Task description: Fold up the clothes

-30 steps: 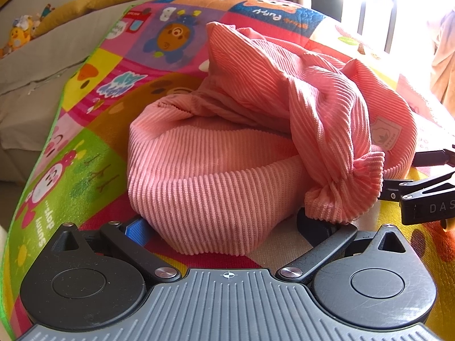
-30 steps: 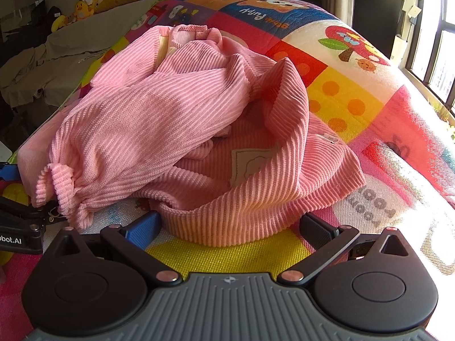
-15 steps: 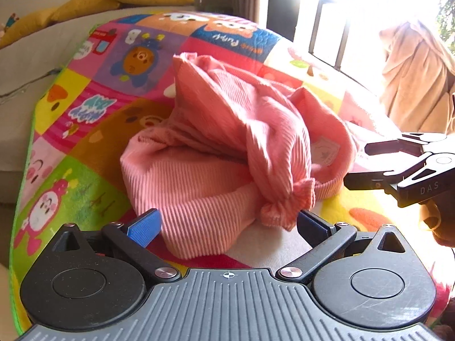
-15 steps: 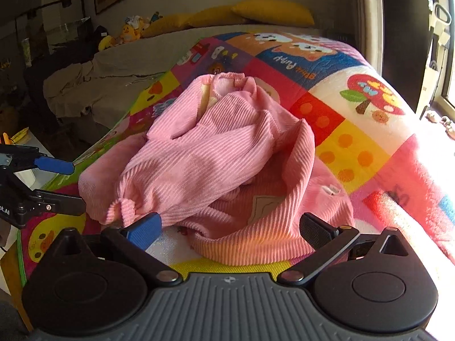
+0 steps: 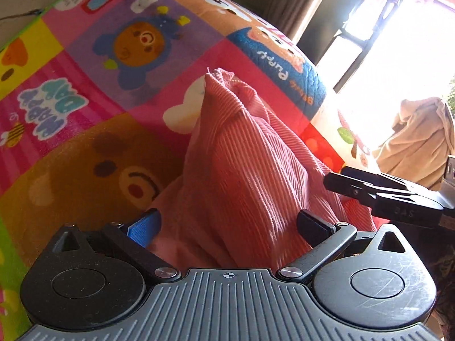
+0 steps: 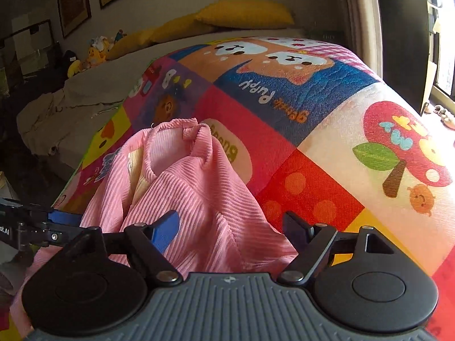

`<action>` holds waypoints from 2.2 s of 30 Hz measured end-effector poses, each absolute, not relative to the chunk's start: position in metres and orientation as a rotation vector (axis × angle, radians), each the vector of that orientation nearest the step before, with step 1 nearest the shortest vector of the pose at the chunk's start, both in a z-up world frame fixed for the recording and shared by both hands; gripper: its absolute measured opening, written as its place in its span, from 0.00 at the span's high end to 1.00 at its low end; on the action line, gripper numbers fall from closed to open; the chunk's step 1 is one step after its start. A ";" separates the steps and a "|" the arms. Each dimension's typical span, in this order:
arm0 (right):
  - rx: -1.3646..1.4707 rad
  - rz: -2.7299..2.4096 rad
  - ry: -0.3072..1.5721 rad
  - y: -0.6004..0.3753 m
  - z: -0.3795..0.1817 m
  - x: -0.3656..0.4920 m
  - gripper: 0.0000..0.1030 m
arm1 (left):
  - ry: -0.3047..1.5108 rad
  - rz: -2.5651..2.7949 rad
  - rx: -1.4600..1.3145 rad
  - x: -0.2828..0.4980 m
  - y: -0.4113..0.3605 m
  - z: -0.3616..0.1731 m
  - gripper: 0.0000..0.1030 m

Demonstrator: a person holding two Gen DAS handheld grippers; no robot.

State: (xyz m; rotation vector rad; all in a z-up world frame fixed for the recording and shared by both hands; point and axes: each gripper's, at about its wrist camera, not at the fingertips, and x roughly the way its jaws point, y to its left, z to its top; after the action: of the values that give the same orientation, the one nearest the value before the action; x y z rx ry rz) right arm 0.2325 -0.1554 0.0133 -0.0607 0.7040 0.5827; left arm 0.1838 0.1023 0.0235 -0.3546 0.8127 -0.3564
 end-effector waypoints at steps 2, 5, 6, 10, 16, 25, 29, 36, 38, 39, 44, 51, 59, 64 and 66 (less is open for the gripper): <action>-0.037 0.591 0.742 -0.145 0.000 0.257 0.22 | 0.841 -0.376 -0.353 0.190 0.095 0.012 0.00; -0.033 0.642 0.777 -0.142 -0.017 0.253 0.21 | 0.829 -0.392 -0.325 0.182 0.089 0.005 0.00; -0.020 0.668 0.796 -0.145 -0.016 0.247 0.21 | 0.836 -0.409 -0.326 0.178 0.087 0.006 0.00; 0.004 0.767 0.861 -0.157 -0.014 0.216 0.20 | 0.904 -0.507 -0.385 0.151 0.081 0.009 0.00; -0.116 0.846 0.879 -0.185 -0.009 0.129 0.14 | 0.986 -0.618 -0.329 0.077 0.059 0.013 0.00; -0.373 0.734 0.595 -0.238 0.051 0.013 0.00 | 0.844 -0.284 -0.194 0.016 0.083 0.048 0.00; -0.523 0.869 0.547 -0.224 0.042 -0.044 0.00 | 0.798 -0.181 -0.112 0.002 0.087 0.064 0.00; -0.770 0.850 0.388 -0.157 -0.009 -0.072 0.00 | 0.736 -0.148 -0.107 -0.003 0.084 0.084 0.00; -0.742 0.662 0.302 -0.162 0.004 -0.045 0.00 | 0.718 -0.155 -0.104 -0.004 0.084 0.088 0.00; -0.702 0.542 0.264 -0.169 0.015 -0.026 0.00 | 0.714 -0.155 -0.093 -0.003 0.083 0.088 0.00; -0.302 -0.071 0.160 -0.266 0.083 0.052 0.00 | 0.719 -0.165 -0.043 -0.002 0.080 0.081 0.00; -0.246 -0.028 0.305 -0.312 0.071 0.059 0.00 | 0.775 -0.264 -0.035 0.016 0.055 0.060 0.00; -0.344 0.028 0.411 -0.322 0.038 0.063 0.00 | 0.693 -0.514 0.112 0.003 -0.027 0.067 0.00; -0.396 -0.072 0.423 -0.333 0.027 0.065 0.00 | 0.575 -0.532 0.366 -0.008 -0.093 0.051 0.00; -0.353 -0.097 0.432 -0.341 0.028 0.069 0.00 | 0.522 -0.521 0.488 -0.011 -0.117 0.041 0.00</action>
State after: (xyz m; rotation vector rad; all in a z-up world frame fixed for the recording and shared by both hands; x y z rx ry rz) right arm 0.0689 -0.3411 0.0276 -0.3532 0.4317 -0.0968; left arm -0.0112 -0.1168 0.0411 0.4877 0.5221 -0.5207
